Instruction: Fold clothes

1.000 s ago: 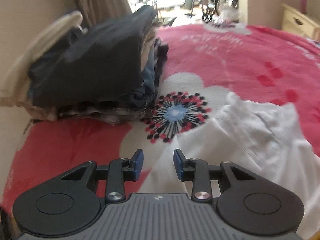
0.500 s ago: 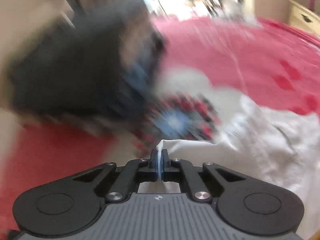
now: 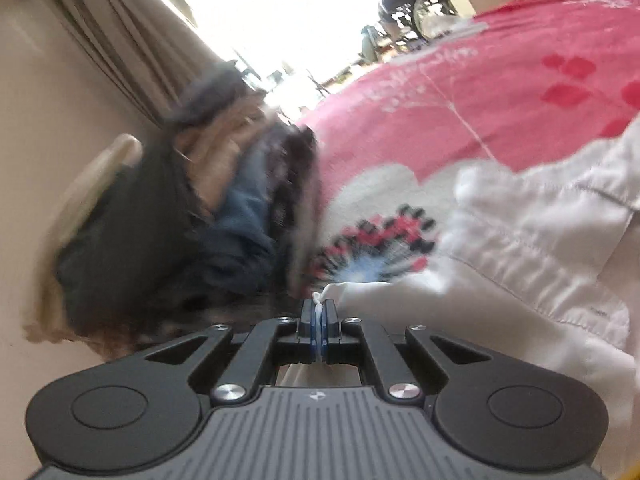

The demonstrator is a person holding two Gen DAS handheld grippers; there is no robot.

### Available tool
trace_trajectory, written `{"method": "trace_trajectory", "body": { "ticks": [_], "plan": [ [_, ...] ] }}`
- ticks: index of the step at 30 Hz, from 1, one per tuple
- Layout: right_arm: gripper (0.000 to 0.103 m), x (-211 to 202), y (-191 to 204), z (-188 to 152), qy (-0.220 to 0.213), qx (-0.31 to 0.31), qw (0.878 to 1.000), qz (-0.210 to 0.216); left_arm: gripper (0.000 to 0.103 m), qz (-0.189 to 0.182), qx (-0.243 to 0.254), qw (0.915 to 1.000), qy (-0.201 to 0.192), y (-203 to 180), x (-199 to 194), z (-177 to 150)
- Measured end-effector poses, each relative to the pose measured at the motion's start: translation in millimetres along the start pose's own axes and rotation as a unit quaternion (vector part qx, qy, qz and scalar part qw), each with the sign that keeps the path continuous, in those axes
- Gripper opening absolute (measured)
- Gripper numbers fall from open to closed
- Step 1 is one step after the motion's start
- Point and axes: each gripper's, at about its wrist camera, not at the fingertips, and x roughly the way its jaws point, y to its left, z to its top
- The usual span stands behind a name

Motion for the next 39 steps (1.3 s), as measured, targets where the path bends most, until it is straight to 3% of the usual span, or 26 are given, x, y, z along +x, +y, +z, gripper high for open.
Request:
{"method": "trace_trajectory", "body": {
  "ticks": [3, 7, 9, 13, 19, 26, 29, 33, 37, 39],
  "plan": [
    [0.003, 6.8, -12.5, 0.8, 0.014, 0.039, 0.999, 0.001, 0.003, -0.002, 0.007, 1.0000, 0.002, 0.7, -3.0, -0.5],
    [0.024, -9.6, -27.3, 10.8, -0.010, 0.111, 0.994, 0.006, 0.005, -0.002, 0.012, 0.9999, 0.004, 1.1, -5.1, -3.5],
    [0.028, -24.8, -34.3, 17.4, -0.030, 0.135, 0.990, 0.004, 0.006, -0.004, 0.011, 0.9999, 0.007, 1.9, -4.7, -2.9],
    [0.029, -63.8, -47.5, 28.2, -0.067, 0.170, 0.983, 0.018, 0.020, -0.001, 0.007, 0.9999, 0.013, 3.7, -7.4, -0.7],
    [0.029, -150.2, -49.8, 30.1, -0.105, 0.173, 0.978, 0.053, 0.030, 0.022, 0.007, 0.9997, 0.009, 4.7, -21.9, 5.6],
    [0.028, -263.0, -24.7, 4.7, -0.117, 0.129, 0.982, 0.077, 0.031, 0.046, 0.014, 0.9983, -0.033, 2.1, -38.0, 29.2],
    [0.028, -302.9, -9.8, -26.3, -0.101, 0.119, 0.985, 0.078, 0.031, 0.030, 0.036, 0.9982, -0.036, -8.9, -32.2, 42.1],
    [0.026, -329.2, 3.6, -79.1, -0.046, 0.113, 0.992, 0.043, 0.031, 0.001, 0.061, 0.9980, 0.013, -29.0, -3.8, 50.4],
    [0.024, -323.3, 2.4, -129.1, 0.024, 0.110, 0.994, -0.017, 0.031, 0.037, 0.091, 0.9943, 0.043, -35.0, 21.0, 39.7],
    [0.024, -316.9, -7.7, -150.1, 0.050, 0.118, 0.991, -0.048, 0.032, 0.037, 0.091, 0.9940, 0.047, -30.4, 24.8, 35.2]
  ]
}}
